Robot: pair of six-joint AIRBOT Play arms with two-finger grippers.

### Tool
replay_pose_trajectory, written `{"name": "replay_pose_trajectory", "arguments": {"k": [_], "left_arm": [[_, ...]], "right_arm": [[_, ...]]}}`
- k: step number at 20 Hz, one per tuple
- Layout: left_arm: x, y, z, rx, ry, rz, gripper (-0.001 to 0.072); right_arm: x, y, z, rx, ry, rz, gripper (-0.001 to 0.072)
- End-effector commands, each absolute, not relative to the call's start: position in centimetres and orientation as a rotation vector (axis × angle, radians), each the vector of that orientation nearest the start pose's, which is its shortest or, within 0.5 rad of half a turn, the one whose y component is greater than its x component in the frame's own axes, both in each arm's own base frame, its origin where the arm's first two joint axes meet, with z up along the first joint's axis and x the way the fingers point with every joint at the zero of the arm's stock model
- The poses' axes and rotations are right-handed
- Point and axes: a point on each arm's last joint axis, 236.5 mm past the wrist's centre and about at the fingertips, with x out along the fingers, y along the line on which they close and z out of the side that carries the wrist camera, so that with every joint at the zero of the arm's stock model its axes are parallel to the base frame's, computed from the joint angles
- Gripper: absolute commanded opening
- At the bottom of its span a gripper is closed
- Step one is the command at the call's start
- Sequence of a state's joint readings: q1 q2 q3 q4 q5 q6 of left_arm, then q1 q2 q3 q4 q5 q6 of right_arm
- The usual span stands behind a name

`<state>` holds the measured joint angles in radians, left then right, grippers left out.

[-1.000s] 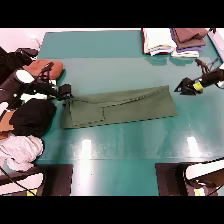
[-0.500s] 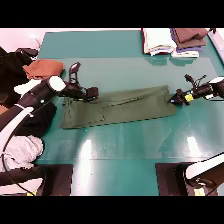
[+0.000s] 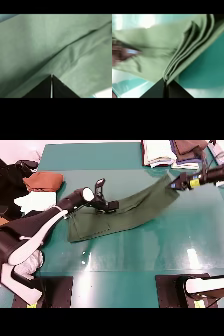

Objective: Fold the shirts.

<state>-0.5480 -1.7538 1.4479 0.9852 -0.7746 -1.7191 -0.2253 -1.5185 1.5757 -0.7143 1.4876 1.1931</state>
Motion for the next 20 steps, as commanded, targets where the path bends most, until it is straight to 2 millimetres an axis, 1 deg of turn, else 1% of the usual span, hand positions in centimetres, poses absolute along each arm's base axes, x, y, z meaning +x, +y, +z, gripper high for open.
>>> {"name": "replay_pose_trajectory", "arguments": {"k": [1, 3, 5, 7, 8, 9, 10, 12, 14, 15, 17, 19, 20], "left_arm": [[42.2, -38.5, -6.1, -0.415, 1.268, -0.56, 0.002], [42.4, -38.7, -6.2, -0.416, 1.265, -0.56, 0.002], [42.5, -38.7, -6.1, -0.42, 1.263, -0.56, 0.002], [42.4, -38.3, -5.8, -0.417, 1.27, -0.56, 0.002], [42.8, -37.8, -4.9, -0.425, 1.259, -0.557, 0.002], [43.6, -36.8, -3.8, -0.429, 1.239, -0.549, 0.002], [44.7, -35.1, -1.9, -0.431, 1.198, -0.537, 0.002], [46.9, -30.4, 3.0, -0.41, 1.099, -0.492, 0.002], [48.3, -24.3, 8.7, -0.368, 0.982, -0.438, 0.0021], [48.6, -21.3, 11.7, -0.353, 0.922, -0.406, 0.0021], [48.1, -15.3, 17.7, -0.341, 0.797, -0.334, 0.0021], [46.8, -10.8, 22.3, -0.327, 0.693, -0.264, 0.0021], [46.1, -9.2, 23.9, -0.316, 0.658, -0.239, 0.0021]], "right_arm": [[41.7, 13.5, 19.5, 0.378, 0.984, 0.771, 0.0015], [40.6, 16.1, 22.0, 0.345, 0.949, 0.818, 0.0016], [39.8, 18.5, 23.4, 0.324, 0.928, 0.859, 0.0016], [39.3, 20.6, 24.2, 0.311, 0.912, 0.895, 0.0016], [38.9, 21.6, 24.2, 0.308, 0.914, 0.913, 0.0016], [38.5, 22.5, 24.3, 0.299, 0.916, 0.932, 0.0015], [38.1, 23.6, 24.4, 0.294, 0.916, 0.952, 0.0016], [37.2, 26.2, 24.7, 0.283, 0.902, 0.997, 0.0016], [36.4, 30.0, 24.9, 0.274, 0.875, 1.053, 0.0016], [35.8, 32.4, 24.6, 0.27, 0.871, 1.087, 0.0016], [34.6, 38.1, 23.0, 0.272, 0.869, 1.151, 0.0016], [33.6, 44.3, 20.7, 0.293, 0.852, 1.187, 0.0032], [33.4, 47.3, 19.5, 0.311, 0.828, 1.188, 0.0201]]}}
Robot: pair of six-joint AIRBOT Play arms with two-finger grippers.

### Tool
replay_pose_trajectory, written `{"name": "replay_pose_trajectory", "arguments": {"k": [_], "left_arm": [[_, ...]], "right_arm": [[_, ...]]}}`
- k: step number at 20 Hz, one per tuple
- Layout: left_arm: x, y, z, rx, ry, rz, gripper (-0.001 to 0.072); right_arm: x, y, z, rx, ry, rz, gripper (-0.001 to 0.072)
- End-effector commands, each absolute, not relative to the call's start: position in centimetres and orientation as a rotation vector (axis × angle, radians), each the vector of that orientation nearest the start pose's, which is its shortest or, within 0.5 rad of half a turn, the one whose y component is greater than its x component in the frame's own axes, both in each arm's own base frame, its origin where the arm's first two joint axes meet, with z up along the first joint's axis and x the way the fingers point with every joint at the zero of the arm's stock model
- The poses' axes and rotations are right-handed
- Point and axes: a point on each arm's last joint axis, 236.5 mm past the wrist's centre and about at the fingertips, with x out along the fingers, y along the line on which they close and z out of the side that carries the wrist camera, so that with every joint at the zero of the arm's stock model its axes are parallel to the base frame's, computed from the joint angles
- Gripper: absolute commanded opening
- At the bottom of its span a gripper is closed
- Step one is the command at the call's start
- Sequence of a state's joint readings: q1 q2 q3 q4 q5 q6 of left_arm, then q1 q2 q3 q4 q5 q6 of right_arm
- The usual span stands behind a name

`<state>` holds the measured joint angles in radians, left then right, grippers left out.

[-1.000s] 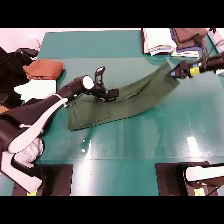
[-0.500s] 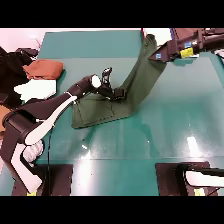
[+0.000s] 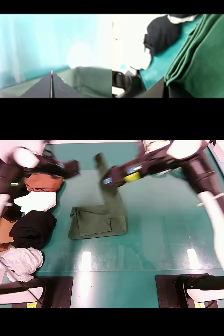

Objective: Fold the shirts.

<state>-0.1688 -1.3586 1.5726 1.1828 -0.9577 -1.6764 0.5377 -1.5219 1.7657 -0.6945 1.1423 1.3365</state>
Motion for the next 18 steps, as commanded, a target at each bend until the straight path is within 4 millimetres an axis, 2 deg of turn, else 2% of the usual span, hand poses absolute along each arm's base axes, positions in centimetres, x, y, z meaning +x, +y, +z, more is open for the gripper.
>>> {"name": "replay_pose_trajectory", "arguments": {"k": [1, 2, 3, 5, 7, 10, 11, 14, 15, 16, 18], "left_arm": [[45.3, -7.9, 25.2, -0.311, 0.634, -0.216, 0.0021], [44.7, -7.3, 25.9, -0.31, 0.622, -0.206, 0.0021], [44.2, -7.0, 26.4, -0.293, 0.615, -0.206, 0.0021], [43.5, -6.9, 26.2, -0.288, 0.638, -0.206, 0.0021], [43.1, -7.7, 25.6, -0.287, 0.666, -0.226, 0.0021], [42.7, -11.0, 24.7, -0.234, 0.693, -0.305, 0.002], [42.6, -12.3, 24.4, -0.226, 0.704, -0.332, 0.0021], [42.5, -15.1, 23.5, -0.203, 0.726, -0.39, 0.0021], [42.5, -16.0, 23.0, -0.191, 0.736, -0.409, 0.0021], [42.4, -16.8, 22.6, -0.179, 0.745, -0.428, 0.0021], [42.4, -18.4, 22.0, -0.163, 0.756, -0.459, 0.0021]], "right_arm": [[33.3, 49.5, 18.6, 0.339, 0.813, 1.184, 0.0383], [33.2, 51.0, 17.5, 0.358, 0.813, 1.18, 0.0416], [33.3, 51.2, 16.5, 0.341, 0.825, 1.173, 0.0403], [34.1, 49.0, 14.7, 0.259, 0.875, 1.15, 0.0367], [35.1, 44.4, 12.8, 0.172, 0.952, 1.095, 0.0365], [37.2, 35.0, 8.6, 0.11, 1.065, 0.912, 0.0363], [37.2, 31.5, 7.0, 0.125, 1.124, 0.851, 0.0363], [37.3, 23.3, 2.0, 0.261, 1.256, 0.66, 0.0365], [37.1, 21.5, 0.3, 0.311, 1.299, 0.613, 0.0404], [36.9, 20.3, -1.4, 0.384, 1.345, 0.577, 0.0481], [36.4, 20.4, -4.1, 0.535, 1.416, 0.552, 0.0489]]}}
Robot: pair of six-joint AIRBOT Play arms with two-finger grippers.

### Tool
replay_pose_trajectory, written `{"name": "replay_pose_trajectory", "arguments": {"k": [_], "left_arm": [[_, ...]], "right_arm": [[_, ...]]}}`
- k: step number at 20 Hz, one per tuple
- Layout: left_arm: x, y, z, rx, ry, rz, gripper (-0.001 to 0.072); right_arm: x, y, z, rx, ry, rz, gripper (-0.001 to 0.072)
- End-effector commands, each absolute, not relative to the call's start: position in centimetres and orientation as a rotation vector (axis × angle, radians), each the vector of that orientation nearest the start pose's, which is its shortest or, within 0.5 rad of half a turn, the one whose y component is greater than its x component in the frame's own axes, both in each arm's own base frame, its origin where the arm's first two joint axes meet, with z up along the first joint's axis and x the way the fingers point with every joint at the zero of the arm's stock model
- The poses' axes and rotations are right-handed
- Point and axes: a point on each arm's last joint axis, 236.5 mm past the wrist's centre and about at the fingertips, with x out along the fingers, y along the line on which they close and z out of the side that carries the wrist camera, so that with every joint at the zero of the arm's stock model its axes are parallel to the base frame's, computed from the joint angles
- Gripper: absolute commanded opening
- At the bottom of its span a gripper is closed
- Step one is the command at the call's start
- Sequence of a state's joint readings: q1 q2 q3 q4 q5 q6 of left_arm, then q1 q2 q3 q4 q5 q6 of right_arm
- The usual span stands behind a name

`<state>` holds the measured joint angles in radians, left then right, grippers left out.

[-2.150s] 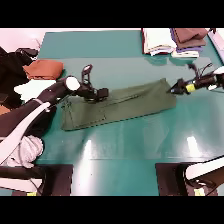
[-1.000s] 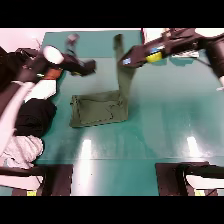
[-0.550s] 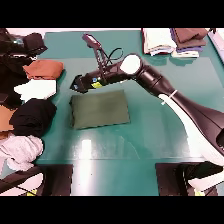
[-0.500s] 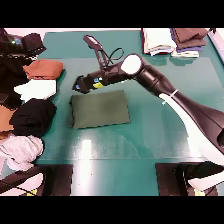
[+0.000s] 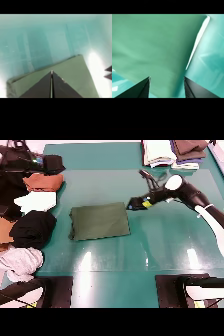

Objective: Fold the shirts.

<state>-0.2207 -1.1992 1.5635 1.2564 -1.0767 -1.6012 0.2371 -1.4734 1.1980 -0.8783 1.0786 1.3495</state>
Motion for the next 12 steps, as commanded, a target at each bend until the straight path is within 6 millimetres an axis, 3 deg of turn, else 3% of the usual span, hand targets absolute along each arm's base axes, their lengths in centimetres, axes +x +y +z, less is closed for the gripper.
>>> {"name": "replay_pose_trajectory", "arguments": {"k": [1, 4, 8, 10, 11, 12], "left_arm": [[42.4, -19.1, 21.5, -0.159, 0.765, -0.471, 0.0021], [42.4, -20.4, 20.7, -0.16, 0.783, -0.495, 0.0021], [42.4, -20.5, 20.6, -0.163, 0.786, -0.497, 0.0021], [42.3, -20.6, 20.7, -0.17, 0.787, -0.502, 0.0021], [42.3, -20.8, 20.8, -0.179, 0.788, -0.508, 0.0021], [42.2, -21.1, 20.9, -0.191, 0.789, -0.517, 0.002]], "right_arm": [[36.3, 21.2, -5.2, 0.584, 1.437, 0.562, 0.0488], [36.5, 25.6, -6.9, 0.661, 1.457, 0.645, 0.0487], [37.8, 32.8, -6.5, 0.687, 1.428, 0.781, 0.046], [38.4, 35.5, -6.8, 0.637, 1.408, 0.833, 0.0251], [38.8, 36.5, -6.8, 0.606, 1.386, 0.851, 0.009], [39.2, 37.2, -6.6, 0.589, 1.365, 0.862, 0.0016]]}}
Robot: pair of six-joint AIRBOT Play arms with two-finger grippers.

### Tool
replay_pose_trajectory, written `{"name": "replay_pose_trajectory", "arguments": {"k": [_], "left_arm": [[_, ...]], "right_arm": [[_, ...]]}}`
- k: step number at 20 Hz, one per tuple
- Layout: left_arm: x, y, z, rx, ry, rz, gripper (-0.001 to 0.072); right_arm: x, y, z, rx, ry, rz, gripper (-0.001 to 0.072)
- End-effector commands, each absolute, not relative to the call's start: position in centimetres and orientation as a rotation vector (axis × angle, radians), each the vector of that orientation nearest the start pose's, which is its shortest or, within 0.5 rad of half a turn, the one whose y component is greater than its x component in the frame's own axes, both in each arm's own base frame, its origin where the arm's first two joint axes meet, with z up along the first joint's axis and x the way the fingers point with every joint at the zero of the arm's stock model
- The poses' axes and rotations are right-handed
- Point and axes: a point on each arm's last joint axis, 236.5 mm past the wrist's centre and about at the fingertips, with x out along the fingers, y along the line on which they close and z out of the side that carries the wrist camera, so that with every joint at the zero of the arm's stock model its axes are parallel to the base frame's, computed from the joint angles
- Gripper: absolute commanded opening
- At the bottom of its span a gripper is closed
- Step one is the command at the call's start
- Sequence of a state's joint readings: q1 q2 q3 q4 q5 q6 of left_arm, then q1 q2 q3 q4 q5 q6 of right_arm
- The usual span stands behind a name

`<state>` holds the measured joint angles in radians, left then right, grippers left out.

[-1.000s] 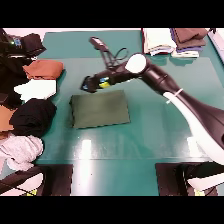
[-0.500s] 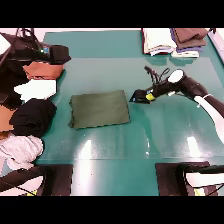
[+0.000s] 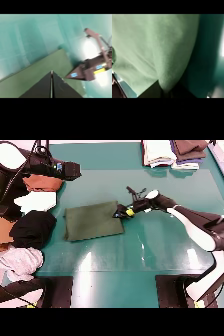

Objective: Fold the shirts.

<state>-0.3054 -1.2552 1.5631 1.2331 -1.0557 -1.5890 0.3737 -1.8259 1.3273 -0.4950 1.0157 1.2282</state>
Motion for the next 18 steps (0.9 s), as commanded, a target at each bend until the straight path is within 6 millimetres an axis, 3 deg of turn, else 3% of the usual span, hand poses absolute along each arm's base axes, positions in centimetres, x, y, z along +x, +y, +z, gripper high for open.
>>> {"name": "replay_pose_trajectory", "arguments": {"k": [1, 3, 4, 6, 9, 13, 15, 18], "left_arm": [[41.9, -21.5, 21.0, -0.201, 0.791, -0.53, 0.002], [41.3, -22.6, 20.8, -0.174, 0.794, -0.551, 0.002], [40.9, -23.5, 20.8, -0.153, 0.794, -0.568, 0.002], [39.8, -25.2, 20.7, -0.129, 0.798, -0.608, 0.002], [38.7, -26.8, 20.7, -0.114, 0.803, -0.647, 0.002], [38.5, -27.2, 20.8, -0.127, 0.808, -0.653, 0.002], [38.6, -27.2, 20.9, -0.149, 0.808, -0.644, 0.002], [38.9, -27.3, 21.3, -0.165, 0.791, -0.639, 0.002]], "right_arm": [[39.9, 37.4, -5.8, 0.586, 1.34, 0.87, 0.0016], [41.8, 35.9, -3.6, 0.599, 1.278, 0.859, 0.0016], [42.8, 34.1, -2.4, 0.585, 1.247, 0.841, 0.0016], [44.9, 27.9, -0.7, 0.513, 1.216, 0.742, 0.0016], [46.0, 15.6, 1.4, 0.38, 1.214, 0.521, 0.0016], [46.2, -1.1, 6.6, 0.424, 1.078, 0.19, 0.0015], [45.0, -8.9, 8.7, 0.494, 0.991, 0.038, 0.0015], [41.5, -19.3, 10.0, 0.597, 0.9, -0.182, 0.0015]]}}
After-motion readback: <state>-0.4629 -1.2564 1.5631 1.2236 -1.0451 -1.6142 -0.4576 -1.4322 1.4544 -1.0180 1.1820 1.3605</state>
